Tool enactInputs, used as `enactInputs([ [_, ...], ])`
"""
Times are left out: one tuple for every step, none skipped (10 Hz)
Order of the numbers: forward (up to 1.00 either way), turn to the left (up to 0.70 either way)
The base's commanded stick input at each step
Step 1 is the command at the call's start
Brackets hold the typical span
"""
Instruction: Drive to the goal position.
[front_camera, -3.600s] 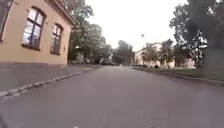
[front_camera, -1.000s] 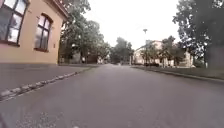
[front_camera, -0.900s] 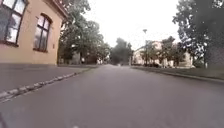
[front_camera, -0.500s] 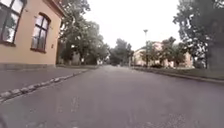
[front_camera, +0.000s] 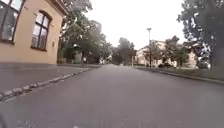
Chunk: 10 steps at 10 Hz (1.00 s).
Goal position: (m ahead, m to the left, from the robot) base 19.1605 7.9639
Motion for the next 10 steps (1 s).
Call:
enactInputs([
  [0.70, -0.22],
  [0.70, -0.29],
  [0.70, -0.33],
  [0.70, -0.23],
  [0.70, -0.04],
  [0.70, 0.00],
  [0.70, 0.00],
  [0.70, 0.00],
  [0.70, 0.00],
  [0.70, 0.00],
])
